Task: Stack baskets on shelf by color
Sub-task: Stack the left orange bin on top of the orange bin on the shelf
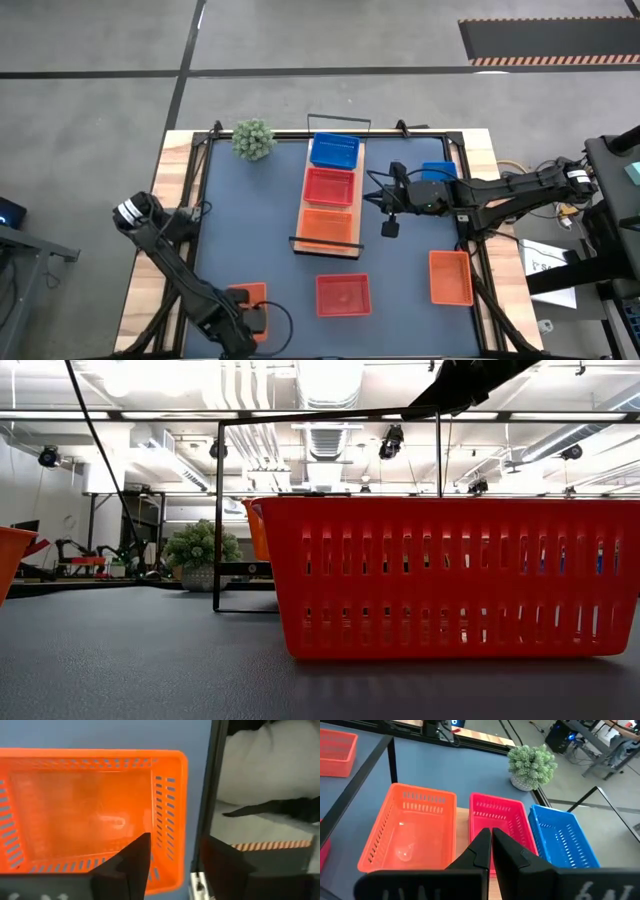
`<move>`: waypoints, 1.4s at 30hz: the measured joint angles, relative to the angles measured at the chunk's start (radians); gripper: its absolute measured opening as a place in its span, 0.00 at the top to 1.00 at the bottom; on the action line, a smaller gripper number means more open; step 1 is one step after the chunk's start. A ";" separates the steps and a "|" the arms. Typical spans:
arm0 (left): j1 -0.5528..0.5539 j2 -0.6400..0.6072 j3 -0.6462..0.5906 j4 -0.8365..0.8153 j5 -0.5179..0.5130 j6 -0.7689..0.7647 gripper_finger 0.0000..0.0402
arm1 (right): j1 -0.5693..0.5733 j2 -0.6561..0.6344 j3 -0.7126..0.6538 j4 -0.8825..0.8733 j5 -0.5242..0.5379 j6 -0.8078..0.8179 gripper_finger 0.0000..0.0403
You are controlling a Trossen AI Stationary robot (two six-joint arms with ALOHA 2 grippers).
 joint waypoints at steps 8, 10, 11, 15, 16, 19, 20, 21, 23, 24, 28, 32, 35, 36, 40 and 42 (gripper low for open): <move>0.002 0.066 -0.001 0.082 0.000 0.050 0.60 | 0.000 0.000 0.000 -0.006 0.000 0.000 0.98; 0.002 0.075 -0.001 0.092 0.001 0.050 0.60 | 0.000 0.000 0.000 -0.006 0.000 0.000 0.98; 0.002 0.080 -0.001 0.092 0.001 0.050 0.61 | 0.000 0.000 0.000 -0.006 0.000 0.000 0.98; 0.002 0.098 -0.002 0.092 0.001 0.062 0.68 | 0.000 0.000 0.000 -0.006 0.000 0.000 0.98; 0.002 0.099 -0.003 0.089 0.001 0.075 0.71 | 0.000 0.000 0.000 -0.006 0.000 0.000 0.98; 0.002 0.099 -0.003 0.043 0.003 0.120 0.84 | 0.004 0.000 -0.002 -0.006 0.000 0.000 0.98; 0.002 0.098 -0.001 0.008 0.003 0.132 0.90 | 0.004 0.000 -0.002 -0.007 0.000 -0.001 0.98; 0.002 0.091 0.000 -0.030 0.003 0.142 0.95 | 0.004 0.000 -0.002 -0.006 0.000 -0.002 0.98; 0.003 0.066 0.000 -0.119 -0.014 0.143 0.98 | 0.004 0.000 -0.002 -0.004 0.000 -0.013 0.98; 0.003 0.055 0.000 -0.166 -0.032 0.139 0.98 | 0.004 0.000 -0.002 0.001 0.001 -0.021 0.98; 0.002 -0.005 0.008 -0.313 -0.099 0.162 1.00 | 0.004 -0.002 0.000 0.038 0.005 -0.045 0.98; 0.002 -0.086 0.022 -0.414 -0.160 0.190 1.00 | 0.003 0.006 0.053 0.042 -0.041 -0.052 0.94; 0.002 -0.138 0.022 -0.424 -0.190 0.247 1.00 | 0.004 0.038 0.110 0.047 -0.175 -0.083 0.85; 0.002 -0.156 0.022 -0.427 -0.197 0.280 1.00 | 0.004 0.058 0.135 0.048 -0.208 -0.092 0.82; 0.000 -0.191 0.025 -0.427 -0.240 0.414 1.00 | 0.003 0.182 0.259 0.047 -0.355 -0.138 0.69; 0.000 -0.210 0.030 -0.429 -0.273 0.453 1.00 | 0.002 0.259 0.341 0.045 -0.435 -0.172 0.63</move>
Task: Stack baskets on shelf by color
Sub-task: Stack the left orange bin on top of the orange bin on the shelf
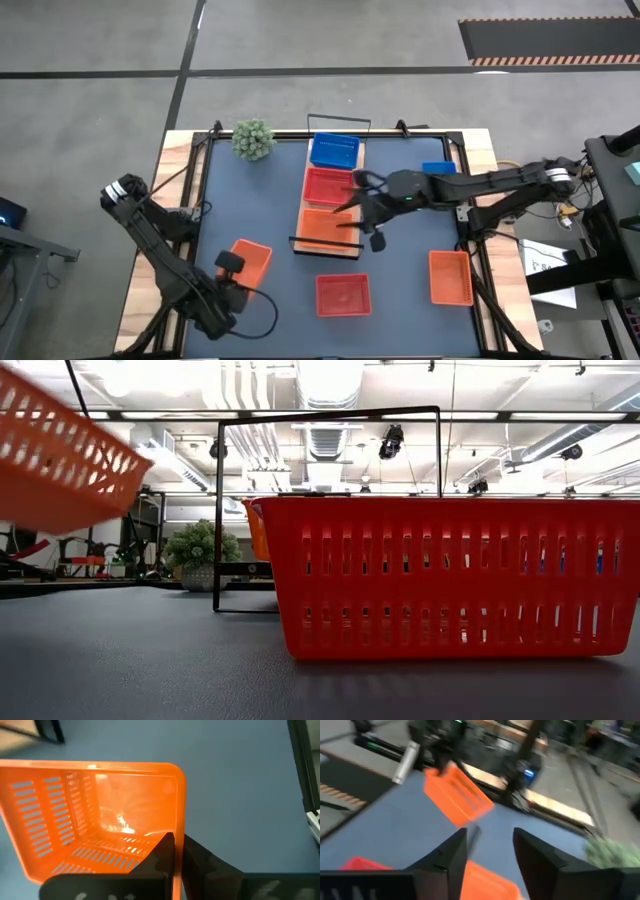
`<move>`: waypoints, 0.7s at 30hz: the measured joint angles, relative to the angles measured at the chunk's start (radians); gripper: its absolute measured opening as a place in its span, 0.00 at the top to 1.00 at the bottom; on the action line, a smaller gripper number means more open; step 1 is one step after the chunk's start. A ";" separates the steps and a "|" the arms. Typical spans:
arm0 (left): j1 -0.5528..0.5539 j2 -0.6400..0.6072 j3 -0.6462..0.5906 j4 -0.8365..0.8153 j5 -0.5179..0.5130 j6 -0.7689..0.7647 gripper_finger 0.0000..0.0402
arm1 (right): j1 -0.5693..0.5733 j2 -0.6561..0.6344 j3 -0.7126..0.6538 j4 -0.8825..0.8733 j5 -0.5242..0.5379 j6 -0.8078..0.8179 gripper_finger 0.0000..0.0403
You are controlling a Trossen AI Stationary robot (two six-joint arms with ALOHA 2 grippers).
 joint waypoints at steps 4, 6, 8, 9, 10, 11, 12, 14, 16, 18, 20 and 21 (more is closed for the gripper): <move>0.000 -0.039 0.006 0.000 -0.026 0.049 1.00 | 0.000 0.158 0.198 -0.033 -0.108 -0.046 0.56; 0.000 -0.060 0.005 -0.003 -0.039 0.050 1.00 | 0.000 0.238 0.307 -0.067 -0.129 -0.068 0.54; 0.000 -0.090 0.001 -0.014 -0.041 0.051 1.00 | 0.000 0.320 0.410 -0.101 -0.164 -0.076 0.53; -0.001 -0.103 -0.001 -0.027 -0.043 0.051 1.00 | 0.000 0.358 0.461 -0.126 -0.187 -0.080 0.52; -0.001 -0.113 -0.001 -0.042 -0.046 0.051 1.00 | 0.000 0.398 0.512 -0.154 -0.214 -0.082 0.52; -0.001 -0.123 -0.001 -0.055 -0.054 0.058 1.00 | 0.000 0.435 0.560 -0.179 -0.240 -0.083 0.52; -0.001 -0.135 -0.001 -0.061 -0.066 0.074 1.00 | 0.000 0.472 0.610 -0.203 -0.262 -0.082 0.52; -0.001 -0.161 -0.001 -0.055 -0.073 0.122 1.00 | 0.001 0.540 0.699 -0.248 -0.281 -0.083 0.52; -0.001 -0.181 -0.001 -0.056 -0.088 0.152 1.00 | 0.001 0.608 0.786 -0.290 -0.284 -0.083 0.52; -0.001 -0.193 -0.002 -0.056 -0.094 0.175 1.00 | 0.000 0.671 0.859 -0.324 -0.296 -0.084 0.52; -0.001 -0.204 -0.002 -0.057 -0.099 0.201 1.00 | 0.000 0.729 0.924 -0.351 -0.302 -0.089 0.52; -0.001 -0.211 -0.002 -0.057 -0.108 0.214 1.00 | 0.000 0.757 0.954 -0.362 -0.312 -0.091 0.52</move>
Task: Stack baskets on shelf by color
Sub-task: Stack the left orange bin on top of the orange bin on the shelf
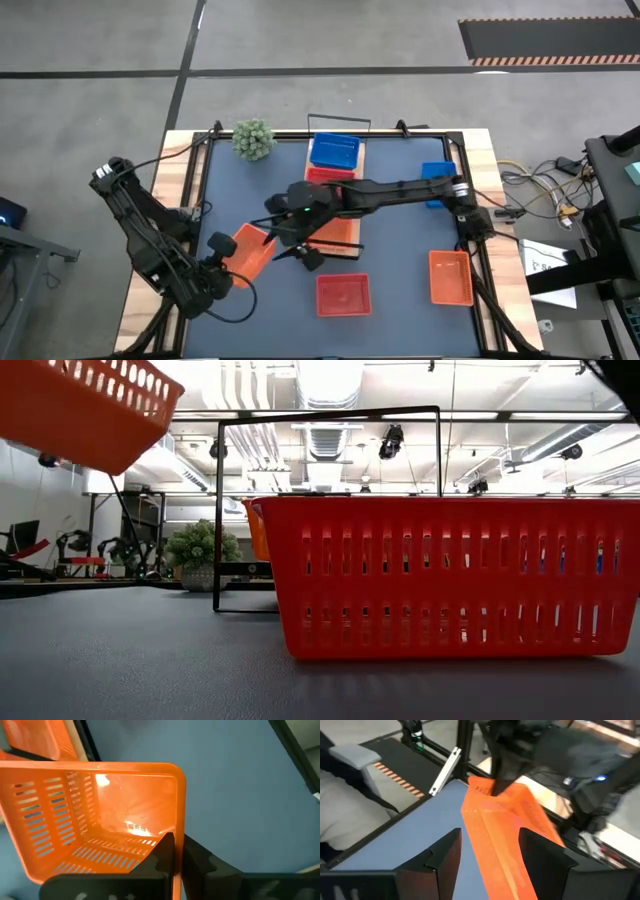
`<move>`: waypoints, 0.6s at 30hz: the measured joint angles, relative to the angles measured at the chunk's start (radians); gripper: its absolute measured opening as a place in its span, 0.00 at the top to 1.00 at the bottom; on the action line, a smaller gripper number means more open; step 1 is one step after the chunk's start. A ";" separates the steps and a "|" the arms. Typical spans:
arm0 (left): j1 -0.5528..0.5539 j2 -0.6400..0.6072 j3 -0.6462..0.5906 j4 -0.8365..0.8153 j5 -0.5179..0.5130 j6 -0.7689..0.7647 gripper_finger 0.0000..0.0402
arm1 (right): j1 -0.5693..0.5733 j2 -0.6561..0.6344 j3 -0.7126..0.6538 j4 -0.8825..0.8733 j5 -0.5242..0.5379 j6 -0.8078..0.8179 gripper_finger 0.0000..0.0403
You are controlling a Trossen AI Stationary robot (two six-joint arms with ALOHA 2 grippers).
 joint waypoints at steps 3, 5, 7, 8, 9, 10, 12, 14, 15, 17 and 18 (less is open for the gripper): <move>0.000 -0.011 0.000 -0.001 -0.018 0.018 1.00 | 0.000 0.069 0.079 -0.022 -0.034 0.000 0.53; 0.000 -0.016 0.000 0.000 -0.036 0.020 1.00 | 0.001 0.107 0.125 -0.038 -0.039 0.000 0.52; 0.000 -0.022 0.000 -0.001 -0.044 0.028 1.00 | 0.001 0.144 0.171 -0.057 -0.039 -0.001 0.52; 0.000 -0.022 0.000 0.000 -0.045 0.038 1.00 | 0.001 0.158 0.190 -0.069 -0.039 -0.001 0.52; 0.000 -0.022 0.000 0.001 -0.046 0.046 1.00 | 0.000 0.173 0.205 -0.073 -0.039 -0.001 0.53; 0.000 -0.022 0.000 0.000 -0.046 0.056 1.00 | 0.000 0.183 0.215 -0.073 -0.036 -0.001 0.53; 0.000 -0.022 0.000 0.002 -0.048 0.071 1.00 | -0.002 0.196 0.228 -0.071 -0.031 -0.007 0.52; 0.000 -0.022 0.000 0.005 -0.058 0.091 1.00 | -0.004 0.203 0.231 -0.065 -0.031 -0.009 0.52; 0.000 -0.022 0.000 0.010 -0.063 0.099 1.00 | -0.005 0.205 0.232 -0.063 -0.031 -0.009 0.52; 0.000 -0.022 0.000 0.011 -0.073 0.120 1.00 | -0.006 0.209 0.232 -0.066 -0.031 -0.009 0.52; 0.000 -0.022 0.000 0.011 -0.087 0.133 1.00 | -0.006 0.209 0.231 -0.072 -0.031 -0.010 0.52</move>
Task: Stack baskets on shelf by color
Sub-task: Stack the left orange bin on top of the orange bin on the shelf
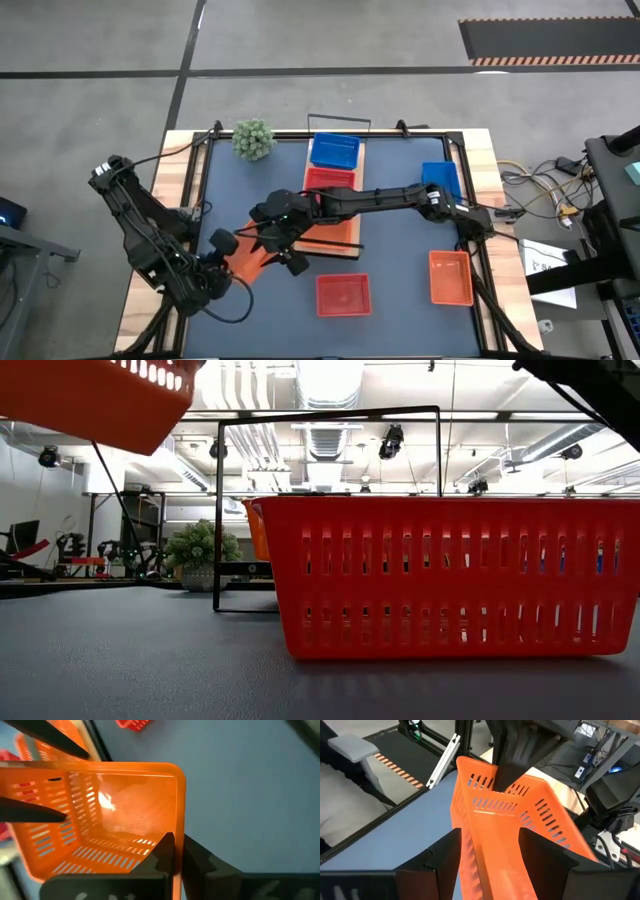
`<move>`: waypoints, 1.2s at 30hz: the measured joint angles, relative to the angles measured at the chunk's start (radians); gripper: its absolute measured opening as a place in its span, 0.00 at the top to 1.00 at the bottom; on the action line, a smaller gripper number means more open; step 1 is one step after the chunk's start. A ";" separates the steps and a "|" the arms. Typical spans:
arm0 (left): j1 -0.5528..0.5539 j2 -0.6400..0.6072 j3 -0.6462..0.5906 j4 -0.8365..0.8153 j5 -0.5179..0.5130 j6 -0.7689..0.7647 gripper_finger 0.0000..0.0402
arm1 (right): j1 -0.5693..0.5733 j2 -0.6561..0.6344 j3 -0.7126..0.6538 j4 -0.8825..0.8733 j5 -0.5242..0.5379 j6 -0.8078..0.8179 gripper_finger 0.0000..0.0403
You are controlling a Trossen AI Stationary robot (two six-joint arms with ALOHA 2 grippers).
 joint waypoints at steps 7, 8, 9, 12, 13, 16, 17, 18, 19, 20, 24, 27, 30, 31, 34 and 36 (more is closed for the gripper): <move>0.000 0.000 0.000 0.000 -0.070 0.051 1.00 | 0.000 0.000 0.000 -0.012 -0.001 -0.027 0.58; 0.000 0.000 0.000 0.000 -0.078 0.059 1.00 | 0.000 0.000 0.000 -0.016 -0.001 -0.035 0.60; 0.000 0.000 0.000 -0.001 -0.083 0.064 1.00 | 0.000 0.000 0.000 -0.021 -0.001 -0.047 0.62; 0.000 0.000 0.000 -0.001 -0.097 0.068 1.00 | 0.000 0.000 0.000 -0.028 -0.003 -0.083 0.73; 0.000 0.000 -0.001 -0.002 -0.105 0.068 1.00 | 0.001 0.000 0.000 -0.029 -0.004 -0.094 0.76; 0.000 -0.001 -0.001 -0.002 -0.128 0.068 1.00 | 0.003 0.000 0.000 -0.036 -0.008 -0.141 0.89; 0.000 -0.001 -0.002 -0.001 -0.138 0.068 1.00 | 0.004 0.000 0.000 -0.036 -0.008 -0.152 0.93; 0.000 -0.001 -0.003 0.000 -0.145 0.064 1.00 | 0.005 0.000 0.000 -0.041 -0.008 -0.161 0.95; 0.000 -0.002 -0.004 0.003 -0.149 0.063 1.00 | 0.005 -0.001 0.000 -0.046 -0.008 -0.167 0.96; 0.000 -0.001 -0.005 0.013 -0.150 0.063 0.99 | 0.005 -0.002 -0.001 -0.052 -0.008 -0.171 0.97; 0.000 -0.002 -0.006 0.040 -0.165 0.063 0.90 | 0.005 -0.006 -0.002 -0.076 -0.002 -0.182 0.98; 0.001 -0.002 -0.006 0.051 -0.207 0.089 0.80 | 0.005 -0.017 -0.002 -0.091 0.004 -0.183 0.98; 0.001 -0.009 -0.005 0.051 -0.264 0.106 0.71 | 0.005 -0.034 -0.002 -0.125 0.020 -0.172 0.98; 0.001 -0.016 -0.005 0.052 -0.275 0.123 0.68 | 0.005 -0.041 -0.002 -0.144 0.045 -0.166 0.98; 0.004 -0.037 -0.006 0.051 -0.299 0.202 0.64 | 0.007 -0.065 -0.002 -0.214 0.139 -0.141 0.98; 0.005 -0.048 -0.008 0.051 -0.354 0.233 0.62 | 0.007 -0.082 -0.002 -0.264 0.193 -0.118 0.98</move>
